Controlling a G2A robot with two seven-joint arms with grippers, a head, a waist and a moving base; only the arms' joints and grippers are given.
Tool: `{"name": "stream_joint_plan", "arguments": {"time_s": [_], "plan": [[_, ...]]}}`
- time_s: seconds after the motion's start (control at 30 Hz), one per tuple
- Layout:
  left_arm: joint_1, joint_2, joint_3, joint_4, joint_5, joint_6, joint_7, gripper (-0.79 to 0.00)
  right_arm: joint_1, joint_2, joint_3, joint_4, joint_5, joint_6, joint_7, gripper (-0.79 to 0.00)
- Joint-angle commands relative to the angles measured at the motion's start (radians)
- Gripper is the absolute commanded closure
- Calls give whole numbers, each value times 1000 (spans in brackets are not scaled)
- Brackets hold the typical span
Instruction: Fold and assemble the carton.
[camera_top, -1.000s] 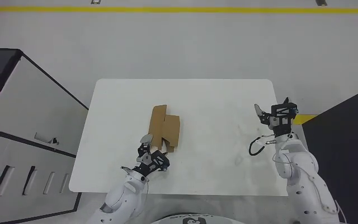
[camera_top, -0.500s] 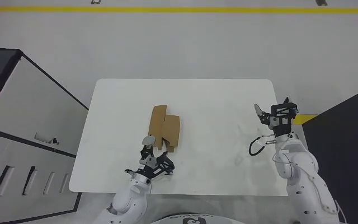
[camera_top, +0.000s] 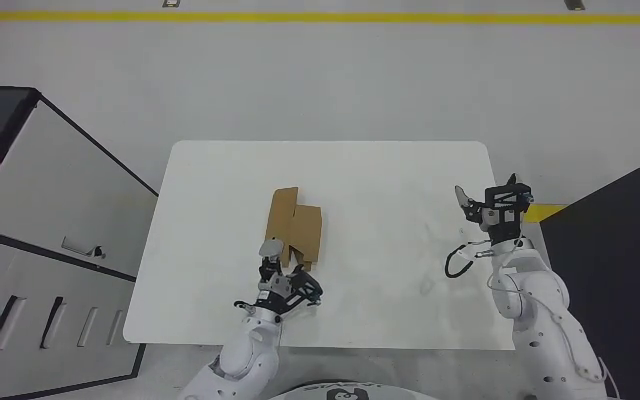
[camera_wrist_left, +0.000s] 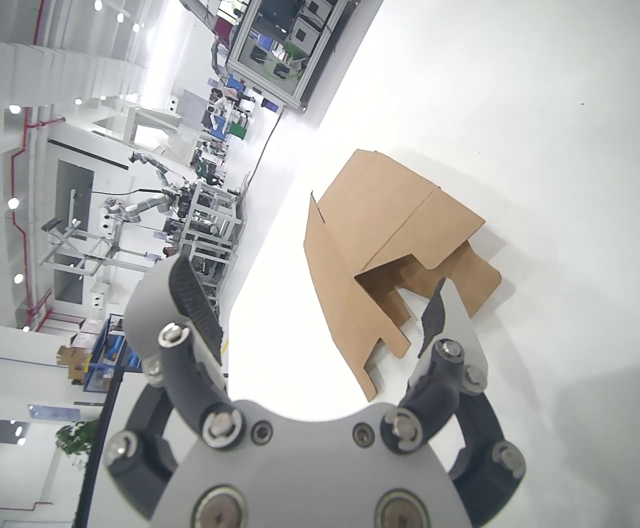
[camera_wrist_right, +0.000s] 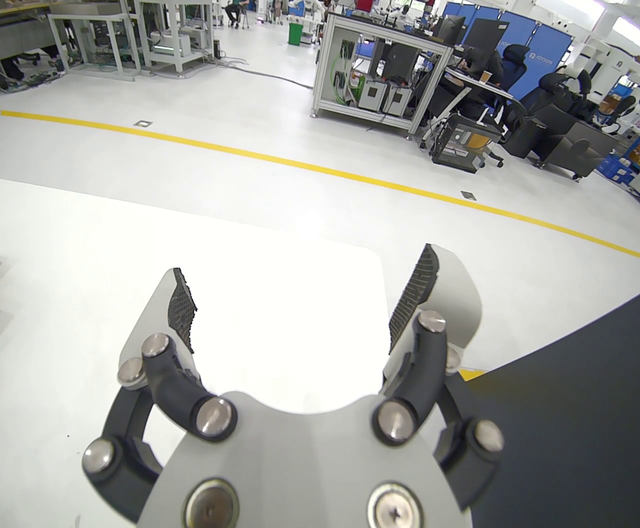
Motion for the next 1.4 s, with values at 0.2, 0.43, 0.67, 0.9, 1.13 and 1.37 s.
{"name": "stream_joint_plan", "arguments": {"time_s": [0.2,0.43,0.67,0.9,1.13,1.37], "plan": [[-24,-15,17,25,18,26,-51,-720,0,0,0,0,0,0,0,-785],[-33,-27,22,50,-4,42,-77,-600,0,0,0,0,0,0,0,-785],[-30,-39,38,71,-28,52,-74,-616,0,0,0,0,0,0,0,-785],[-22,-42,36,90,-18,46,-59,-600,0,0,0,0,0,0,0,-785],[-30,-49,24,110,-16,77,-69,-480,0,0,0,0,0,0,0,-785],[-41,-57,25,147,-22,78,-70,-446,0,0,0,0,0,0,0,-785]]}}
